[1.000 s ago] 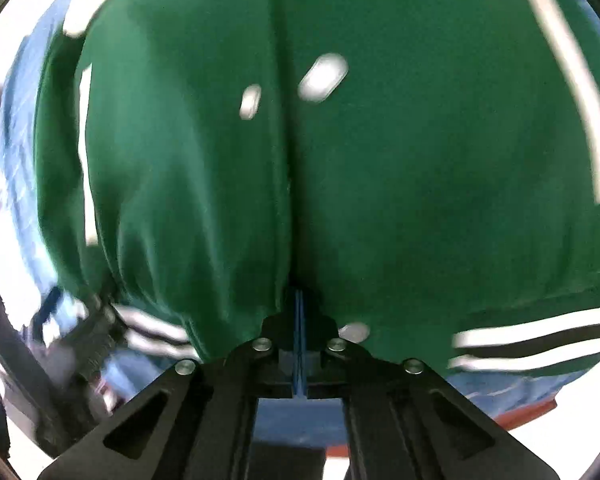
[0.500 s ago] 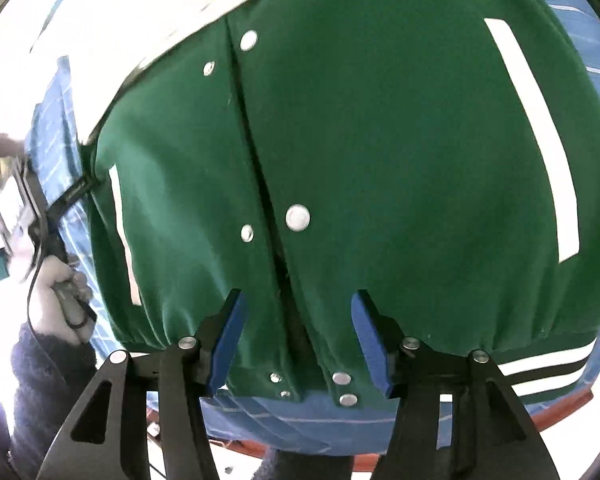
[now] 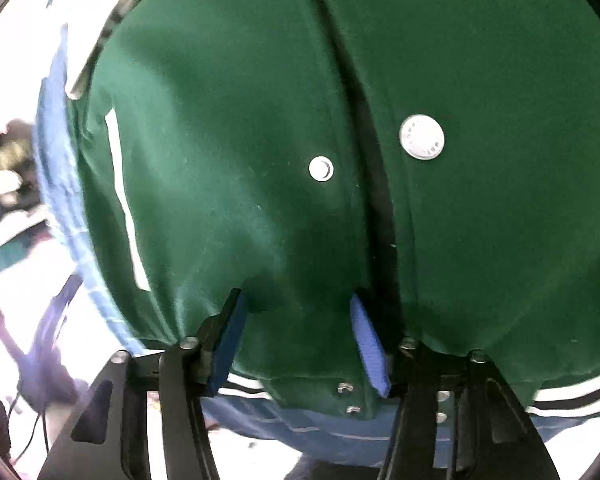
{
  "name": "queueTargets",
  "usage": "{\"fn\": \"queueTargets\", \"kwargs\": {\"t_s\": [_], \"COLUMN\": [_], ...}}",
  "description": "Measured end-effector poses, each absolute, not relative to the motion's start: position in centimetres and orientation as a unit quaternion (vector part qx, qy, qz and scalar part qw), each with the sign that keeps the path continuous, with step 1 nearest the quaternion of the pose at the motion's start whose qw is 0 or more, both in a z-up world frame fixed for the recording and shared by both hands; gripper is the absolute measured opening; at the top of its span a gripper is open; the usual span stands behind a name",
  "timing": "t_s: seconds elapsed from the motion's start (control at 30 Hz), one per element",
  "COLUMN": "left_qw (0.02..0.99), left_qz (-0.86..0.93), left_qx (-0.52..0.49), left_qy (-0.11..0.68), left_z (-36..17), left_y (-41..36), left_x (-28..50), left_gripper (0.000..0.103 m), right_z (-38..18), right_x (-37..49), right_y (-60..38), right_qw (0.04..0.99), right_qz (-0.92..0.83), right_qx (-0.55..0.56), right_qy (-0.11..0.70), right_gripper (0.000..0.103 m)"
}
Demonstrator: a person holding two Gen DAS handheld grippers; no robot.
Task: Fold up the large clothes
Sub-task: 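Grasp the striped hem with both tools and lift it toward the collar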
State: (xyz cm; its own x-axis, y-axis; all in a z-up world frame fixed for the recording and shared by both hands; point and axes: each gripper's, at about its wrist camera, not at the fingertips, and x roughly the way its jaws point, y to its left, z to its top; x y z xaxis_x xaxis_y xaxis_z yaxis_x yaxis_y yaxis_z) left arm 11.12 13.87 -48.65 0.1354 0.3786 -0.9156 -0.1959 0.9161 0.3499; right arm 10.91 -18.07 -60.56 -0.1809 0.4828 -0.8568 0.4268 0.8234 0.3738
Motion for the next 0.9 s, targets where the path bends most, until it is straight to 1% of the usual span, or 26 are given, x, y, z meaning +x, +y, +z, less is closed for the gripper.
{"fn": "queueTargets", "kwargs": {"t_s": [0.03,0.1,0.17,0.2,0.23,0.3,0.4,0.47,0.5,0.6,0.67,0.7,0.77,0.8,0.9], "left_qw": [0.746,0.732,0.720,0.712,0.708,0.707,0.705,0.706,0.714,0.737,0.740,0.737,0.727,0.728,0.740], "left_qz": [0.187,0.185,0.188,0.192,0.193,0.194,0.194,0.194,0.190,0.175,0.163,0.157,0.155,0.149,0.131], "left_qx": [0.078,0.102,0.118,0.126,0.120,0.103,0.105,0.108,0.103,0.099,0.103,0.106,0.114,0.109,0.115], "left_qy": [0.634,0.648,0.657,0.663,0.669,0.672,0.674,0.672,0.666,0.645,0.645,0.649,0.659,0.660,0.649], "left_z": [-49.2,-50.9,-52.7,-53.7,-54.2,-54.1,-53.8,-52.9,-51.8,-49.6,-49.5,-50.0,-50.7,-50.7,-49.6], "left_y": [13.6,12.7,12.6,12.6,12.9,13.3,13.4,13.4,13.2,12.0,10.9,10.4,9.9,9.5,8.3], "left_x": [10.5,9.5,8.9,8.7,8.7,8.5,8.3,8.3,8.3,8.3,8.3,8.3,8.3,8.3,7.9], "left_gripper": [0.103,0.103,0.103,0.103,0.103,0.103,0.103,0.103,0.103,0.103,0.103,0.103,0.103,0.103,0.103], "right_z": [-60.3,-60.4,-61.0,-61.4,-61.4,-61.4,-60.6,-59.9,-59.4,-60.7,-62.7,-62.7,-61.9,-61.0,-58.7], "right_x": [10.7,10.6,10.2,9.8,9.6,9.4,9.6,9.3,8.9,7.9,7.4,7.5,7.7,7.8,7.2], "right_y": [-17.9,-17.4,-17.3,-17.7,-18.0,-18.0,-17.9,-18.3,-19.0,-19.5,-19.0,-19.0,-18.4,-18.1,-18.6], "right_qw": [0.568,0.561,0.546,0.537,0.537,0.539,0.551,0.555,0.556,0.531,0.518,0.526,0.541,0.553,0.574], "right_qz": [0.019,0.012,0.008,0.009,0.007,0.004,-0.018,-0.041,-0.046,-0.033,-0.029,-0.030,-0.032,-0.028,-0.041], "right_qx": [0.288,0.282,0.296,0.323,0.332,0.331,0.321,0.325,0.331,0.363,0.371,0.363,0.338,0.320,0.282], "right_qy": [0.771,0.778,0.784,0.780,0.776,0.775,0.770,0.764,0.761,0.765,0.770,0.769,0.769,0.769,0.768], "right_gripper": [0.018,0.018,0.026,0.033,0.035,0.035,0.037,0.049,0.057,0.057,0.057,0.056,0.031,0.014,0.013]}}
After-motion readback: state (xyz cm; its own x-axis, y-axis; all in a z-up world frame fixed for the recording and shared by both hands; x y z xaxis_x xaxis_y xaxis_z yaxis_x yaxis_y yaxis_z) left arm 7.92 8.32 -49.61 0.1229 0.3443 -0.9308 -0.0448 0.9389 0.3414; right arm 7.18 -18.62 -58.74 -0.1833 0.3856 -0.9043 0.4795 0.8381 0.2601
